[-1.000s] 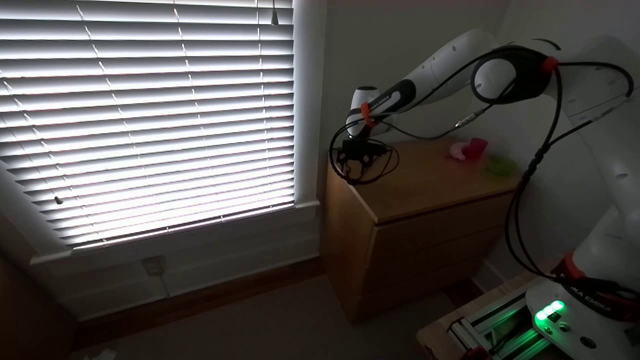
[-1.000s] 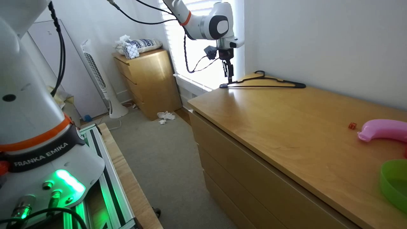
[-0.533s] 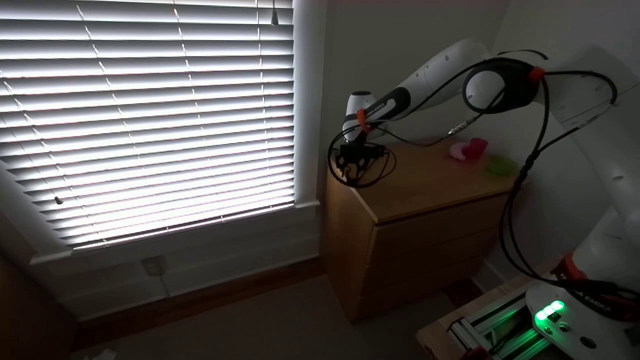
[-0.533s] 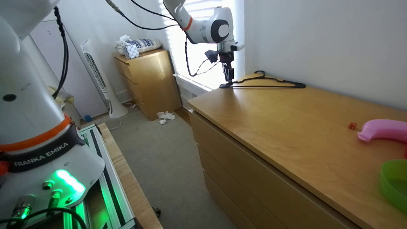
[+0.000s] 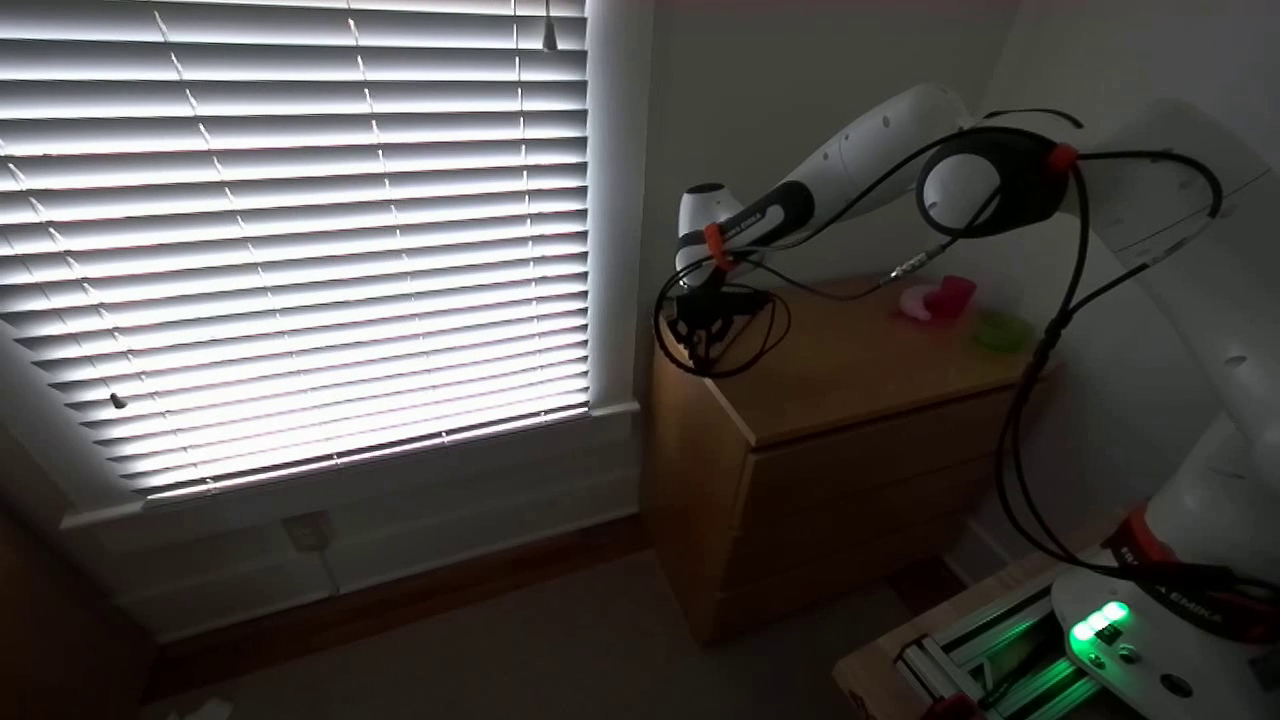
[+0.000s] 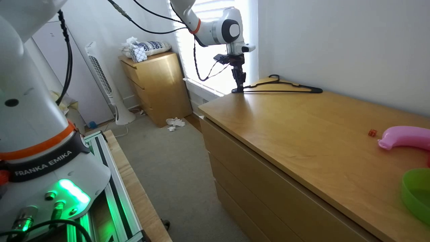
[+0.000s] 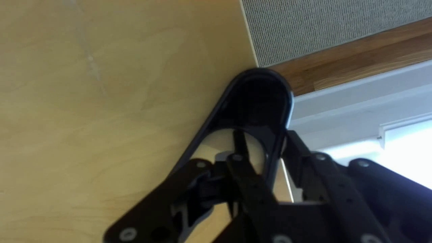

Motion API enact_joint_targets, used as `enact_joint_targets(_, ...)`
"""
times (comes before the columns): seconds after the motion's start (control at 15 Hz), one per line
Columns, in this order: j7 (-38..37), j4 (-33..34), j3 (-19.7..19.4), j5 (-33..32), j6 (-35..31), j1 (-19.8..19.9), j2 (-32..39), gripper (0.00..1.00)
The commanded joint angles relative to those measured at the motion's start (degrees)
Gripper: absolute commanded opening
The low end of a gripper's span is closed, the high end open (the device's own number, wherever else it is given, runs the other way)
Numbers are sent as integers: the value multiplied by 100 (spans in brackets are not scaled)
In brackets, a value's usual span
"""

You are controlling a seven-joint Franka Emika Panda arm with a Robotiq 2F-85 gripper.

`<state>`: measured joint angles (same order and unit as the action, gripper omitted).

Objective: Move the black clothes hanger to the right

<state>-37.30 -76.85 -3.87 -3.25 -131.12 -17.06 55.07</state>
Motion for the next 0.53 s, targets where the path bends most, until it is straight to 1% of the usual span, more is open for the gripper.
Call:
enact_joint_targets(0.0, 104, 235, -12, -80, 351, -104, 147, 1)
enact_joint_targets(0.07, 125, 241, 9, -71, 402, -113, 139, 0)
enact_joint_targets(0.13, 129, 244, 22, -64, 455, -123, 129, 4)
enact_joint_targets(0.47, 61, 96, 89, -22, 442, -195, -66, 4)
